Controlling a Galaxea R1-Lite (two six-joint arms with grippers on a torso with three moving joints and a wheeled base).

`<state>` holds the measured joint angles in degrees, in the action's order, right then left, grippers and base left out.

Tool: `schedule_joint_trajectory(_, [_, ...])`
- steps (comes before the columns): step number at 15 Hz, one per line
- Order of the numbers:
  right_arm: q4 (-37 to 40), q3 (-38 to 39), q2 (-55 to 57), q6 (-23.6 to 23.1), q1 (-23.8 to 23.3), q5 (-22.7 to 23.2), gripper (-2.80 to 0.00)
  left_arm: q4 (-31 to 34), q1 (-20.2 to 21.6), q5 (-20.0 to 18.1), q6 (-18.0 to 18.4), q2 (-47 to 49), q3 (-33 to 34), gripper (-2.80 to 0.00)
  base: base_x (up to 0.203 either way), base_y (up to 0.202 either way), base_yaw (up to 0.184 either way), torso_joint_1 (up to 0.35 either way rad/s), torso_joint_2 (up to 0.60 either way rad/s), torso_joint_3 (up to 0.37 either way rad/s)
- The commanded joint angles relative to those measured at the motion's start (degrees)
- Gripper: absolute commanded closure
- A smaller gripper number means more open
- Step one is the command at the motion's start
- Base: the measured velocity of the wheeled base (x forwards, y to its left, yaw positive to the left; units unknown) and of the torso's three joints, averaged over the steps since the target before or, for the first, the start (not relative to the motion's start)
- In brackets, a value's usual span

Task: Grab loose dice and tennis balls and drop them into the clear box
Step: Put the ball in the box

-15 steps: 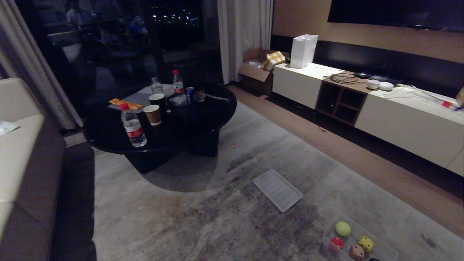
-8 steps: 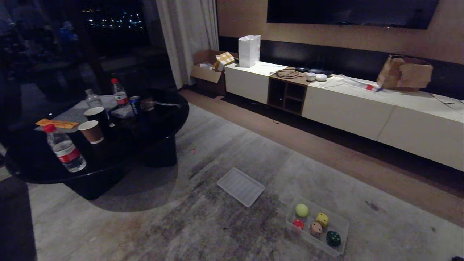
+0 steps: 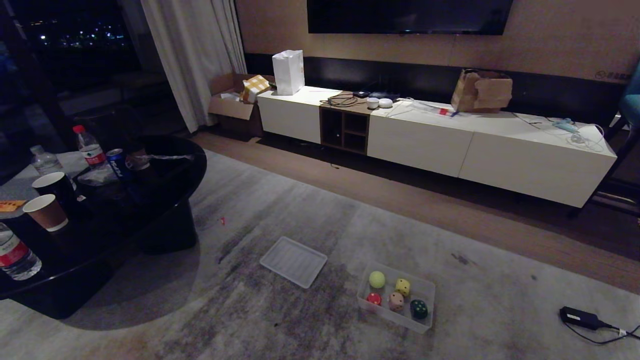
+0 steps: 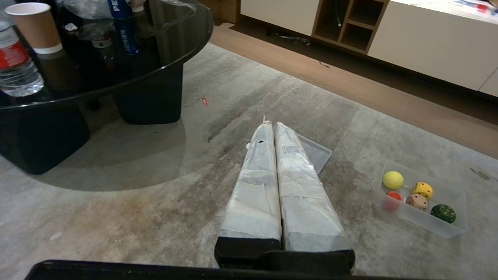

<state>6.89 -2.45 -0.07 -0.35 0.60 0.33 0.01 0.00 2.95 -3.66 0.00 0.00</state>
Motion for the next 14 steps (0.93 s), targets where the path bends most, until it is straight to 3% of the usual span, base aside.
schedule_joint_trajectory(1, [0.06,-0.01,0.07,0.18,0.02,0.02,0.00,-0.01,0.00,0.04,-0.03,0.09,0.09,0.00,0.000,0.000,0.000,0.000,0.00,0.000])
schedule_joint_trajectory(6, [0.06,-0.01,0.07,0.26,0.02,0.02,0.00,-0.01,0.00,0.04,-0.12,0.09,0.09,0.00,0.000,0.000,0.000,-0.001,0.00,-0.033])
schedule_joint_trajectory(14, [0.06,-0.01,0.07,0.26,0.02,0.02,0.00,-0.10,0.00,0.21,-1.09,0.09,0.09,0.00,0.000,0.000,0.000,0.004,0.00,-0.196])
